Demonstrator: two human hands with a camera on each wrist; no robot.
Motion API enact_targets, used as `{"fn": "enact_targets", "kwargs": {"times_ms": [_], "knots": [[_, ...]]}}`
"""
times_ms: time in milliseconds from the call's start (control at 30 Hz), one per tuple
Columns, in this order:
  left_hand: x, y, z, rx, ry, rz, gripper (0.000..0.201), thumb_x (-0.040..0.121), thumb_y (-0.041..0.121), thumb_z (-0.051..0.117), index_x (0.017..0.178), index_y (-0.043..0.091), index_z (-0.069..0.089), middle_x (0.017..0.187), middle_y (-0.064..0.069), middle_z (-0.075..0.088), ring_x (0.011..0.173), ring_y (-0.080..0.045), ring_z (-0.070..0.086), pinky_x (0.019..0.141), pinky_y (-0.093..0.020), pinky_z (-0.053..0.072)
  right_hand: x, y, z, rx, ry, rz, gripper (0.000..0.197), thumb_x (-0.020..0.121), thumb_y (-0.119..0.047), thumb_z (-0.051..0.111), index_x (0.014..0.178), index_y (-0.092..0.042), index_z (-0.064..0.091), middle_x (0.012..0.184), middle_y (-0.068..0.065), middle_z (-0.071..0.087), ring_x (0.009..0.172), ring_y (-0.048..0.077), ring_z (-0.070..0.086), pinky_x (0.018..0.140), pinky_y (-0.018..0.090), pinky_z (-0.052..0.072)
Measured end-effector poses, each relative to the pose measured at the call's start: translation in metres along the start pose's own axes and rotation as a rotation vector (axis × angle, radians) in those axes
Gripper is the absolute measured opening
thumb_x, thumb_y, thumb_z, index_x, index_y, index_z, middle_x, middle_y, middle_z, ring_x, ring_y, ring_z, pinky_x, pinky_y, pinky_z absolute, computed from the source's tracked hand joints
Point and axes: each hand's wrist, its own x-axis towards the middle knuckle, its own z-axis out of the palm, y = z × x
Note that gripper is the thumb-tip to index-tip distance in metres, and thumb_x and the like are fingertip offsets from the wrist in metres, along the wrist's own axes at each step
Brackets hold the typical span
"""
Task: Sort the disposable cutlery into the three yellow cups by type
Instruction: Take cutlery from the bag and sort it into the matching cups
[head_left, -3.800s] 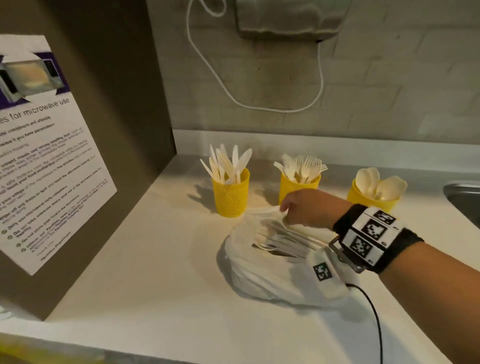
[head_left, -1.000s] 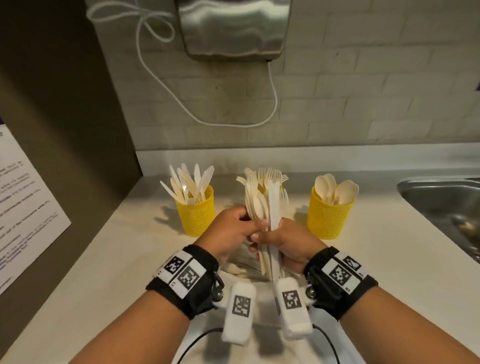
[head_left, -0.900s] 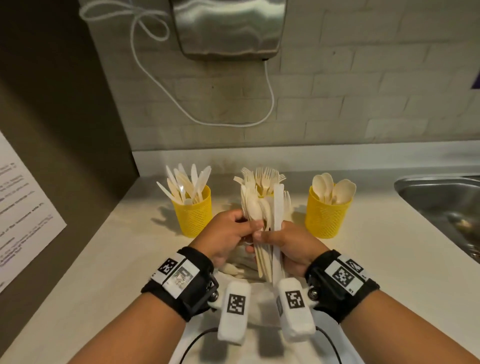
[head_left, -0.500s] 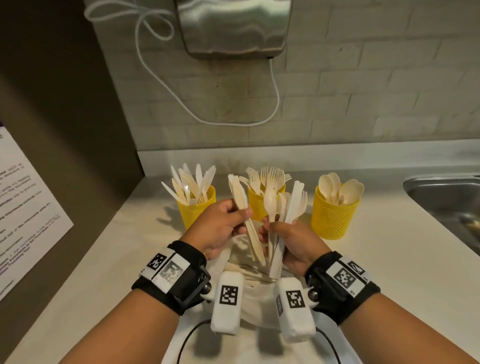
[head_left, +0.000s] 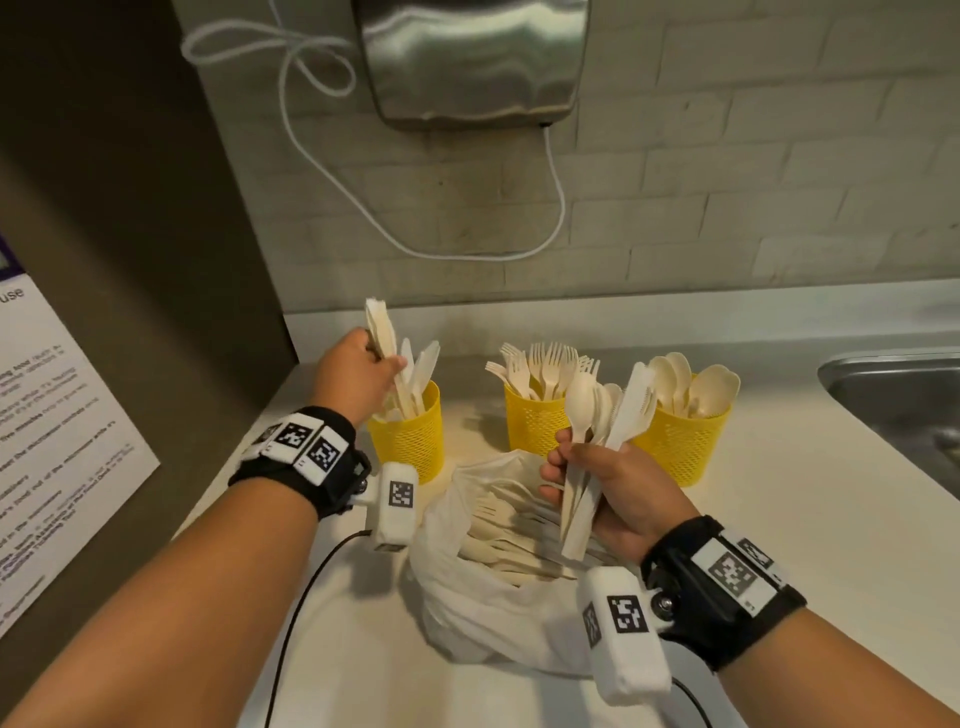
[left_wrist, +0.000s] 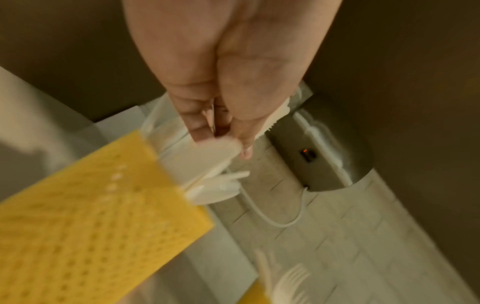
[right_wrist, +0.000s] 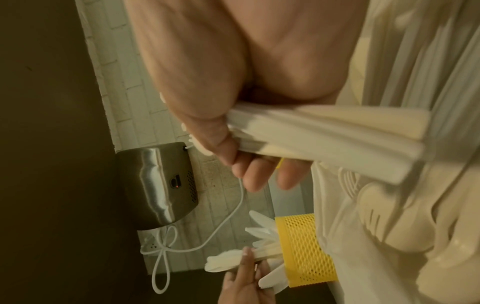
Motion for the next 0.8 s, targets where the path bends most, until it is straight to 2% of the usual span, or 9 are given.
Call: {"fn": "enact_targets", "kwargs": {"times_ms": [167,267,333,400,500,533,667,733,800], "knots": [[-0.006,-0.002,0.004,0.307,-0.15,-0.008,0.033,0.088,0.024,0.062,0.114,0.004,0.058,0.11,-0.014,0.065,0.095,-0.029,0.058,0.071,-0.026,0.034,-0.006,0.0,0.008,-0.007,-0.06,0.061,0.016,0.09,0.003,0.047,0.083,-0.008,0.057,0.068,0.009,0.055,0.062,0.019,0.057,0.057,0.028,0.054],[0.002,0.001,0.0,0.481,-0.292,0.003,0.037,0.088,0.028,0.061,0.117,0.005,0.059,0.115,-0.014,0.064,0.104,-0.029,0.059,0.073,-0.027,0.037,-0.008,0.002,0.011,-0.027,-0.064,0.069,0.015,0.089,0.002,0.049,0.083,-0.008,0.058,0.068,0.009,0.057,0.062,0.019,0.058,0.058,0.029,0.054],[0.013,0.002,-0.008,0.463,-0.352,-0.028,0.038,0.085,0.029,0.064,0.114,0.005,0.06,0.117,-0.013,0.064,0.103,-0.029,0.059,0.084,-0.032,0.045,-0.009,0.001,0.012,-0.048,-0.071,0.073,0.013,0.088,0.002,0.051,0.085,-0.008,0.06,0.068,0.009,0.059,0.063,0.019,0.059,0.059,0.029,0.054],[0.02,0.007,-0.024,0.263,-0.223,-0.062,0.036,0.084,0.021,0.064,0.115,0.005,0.06,0.119,-0.012,0.063,0.107,-0.031,0.059,0.096,-0.04,0.045,-0.011,0.0,0.012,-0.052,-0.082,0.081,0.013,0.088,0.004,0.05,0.089,-0.006,0.06,0.069,0.01,0.059,0.062,0.019,0.06,0.059,0.03,0.054],[0.005,0.019,-0.034,-0.059,0.24,0.036,0.032,0.086,0.013,0.054,0.117,0.012,0.061,0.114,-0.008,0.066,0.108,-0.026,0.06,0.098,-0.034,0.045,-0.011,-0.002,0.011,-0.043,-0.098,0.093,0.017,0.086,0.006,0.048,0.097,-0.002,0.058,0.07,0.012,0.059,0.059,0.02,0.06,0.057,0.03,0.055],[-0.009,0.027,-0.027,-0.123,0.242,0.077,0.031,0.087,0.013,0.052,0.117,0.016,0.06,0.11,-0.005,0.067,0.106,-0.025,0.061,0.096,-0.035,0.046,-0.011,-0.002,0.012,-0.046,-0.103,0.097,0.019,0.086,0.006,0.048,0.1,-0.002,0.058,0.07,0.012,0.059,0.058,0.02,0.06,0.056,0.03,0.054],[-0.071,0.048,0.03,-0.476,-0.492,0.024,0.06,0.085,0.006,0.06,0.136,0.032,0.04,0.113,-0.002,0.066,0.104,-0.022,0.063,0.095,-0.041,0.046,-0.01,-0.001,0.015,-0.074,-0.112,0.108,0.018,0.087,0.005,0.047,0.1,-0.001,0.058,0.067,0.01,0.061,0.055,0.019,0.058,0.05,0.028,0.049],[-0.087,0.051,0.05,-0.641,-0.629,-0.059,0.064,0.084,0.002,0.061,0.135,0.033,0.039,0.109,-0.006,0.068,0.097,-0.024,0.065,0.093,-0.039,0.048,-0.01,-0.001,0.016,-0.099,-0.109,0.115,0.014,0.087,0.003,0.047,0.091,-0.002,0.059,0.067,0.01,0.062,0.054,0.018,0.058,0.049,0.027,0.049],[-0.092,0.051,0.06,-0.713,-0.612,-0.085,0.055,0.085,-0.003,0.057,0.13,0.025,0.045,0.095,-0.004,0.067,0.081,-0.019,0.064,0.082,-0.032,0.051,-0.011,0.0,0.012,-0.096,-0.109,0.137,0.013,0.088,0.001,0.049,0.088,-0.004,0.06,0.068,0.01,0.063,0.055,0.018,0.059,0.049,0.027,0.05]]}}
